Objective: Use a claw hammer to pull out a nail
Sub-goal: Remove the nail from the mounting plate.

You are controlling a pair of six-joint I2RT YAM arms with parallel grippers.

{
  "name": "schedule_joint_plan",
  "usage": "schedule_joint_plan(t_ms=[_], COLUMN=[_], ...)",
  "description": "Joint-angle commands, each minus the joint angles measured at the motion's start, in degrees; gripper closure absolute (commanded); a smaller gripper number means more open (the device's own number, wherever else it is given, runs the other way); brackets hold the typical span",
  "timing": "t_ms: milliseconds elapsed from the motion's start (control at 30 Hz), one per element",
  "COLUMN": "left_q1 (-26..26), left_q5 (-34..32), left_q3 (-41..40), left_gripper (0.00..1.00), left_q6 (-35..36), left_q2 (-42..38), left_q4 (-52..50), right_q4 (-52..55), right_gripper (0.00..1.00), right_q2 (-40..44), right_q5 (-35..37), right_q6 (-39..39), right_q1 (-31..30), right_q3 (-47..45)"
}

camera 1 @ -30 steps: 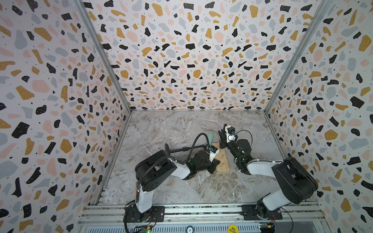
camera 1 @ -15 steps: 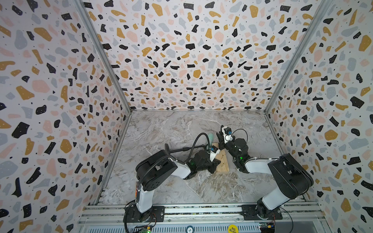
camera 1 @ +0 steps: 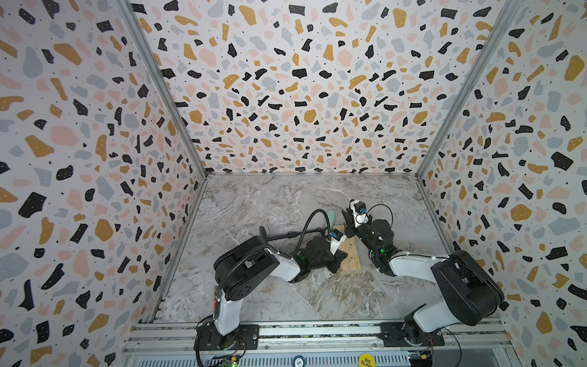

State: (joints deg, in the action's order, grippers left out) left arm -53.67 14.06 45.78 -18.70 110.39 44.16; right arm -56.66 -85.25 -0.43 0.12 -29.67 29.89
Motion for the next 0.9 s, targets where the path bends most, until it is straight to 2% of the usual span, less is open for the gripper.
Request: schedule_joint_plan(t_ms=[0,233,700,867], left_q1=[0.2,0.2,0.3,0.4], left_q5=[-0.4,-0.5,-0.8,-0.7], left_q3=[-0.5,-0.6,-1.0,-0.9], left_gripper=[1.0,1.0,1.0,1.0], left_q6=[0.0,-0.2,-0.2,-0.1], left_q2=[2.6,2.6,2.1,2.2], left_q4=[-5.8,-5.7,-5.5,-5.6], right_q4=[3.3,5.2,31.1,35.4], right_gripper=[1.0,1.0,1.0,1.0], right_q2=[3.2,5.3,3.7,3.2], right_q5=[-0.3,-0.4,-8.1,-9.7], right_q6=[0.7,0.7,5.6,6.2], right_q1=[-0.6,-0.6,3.7,3.8], right_q3=[3.1,3.0,16.4,17.4])
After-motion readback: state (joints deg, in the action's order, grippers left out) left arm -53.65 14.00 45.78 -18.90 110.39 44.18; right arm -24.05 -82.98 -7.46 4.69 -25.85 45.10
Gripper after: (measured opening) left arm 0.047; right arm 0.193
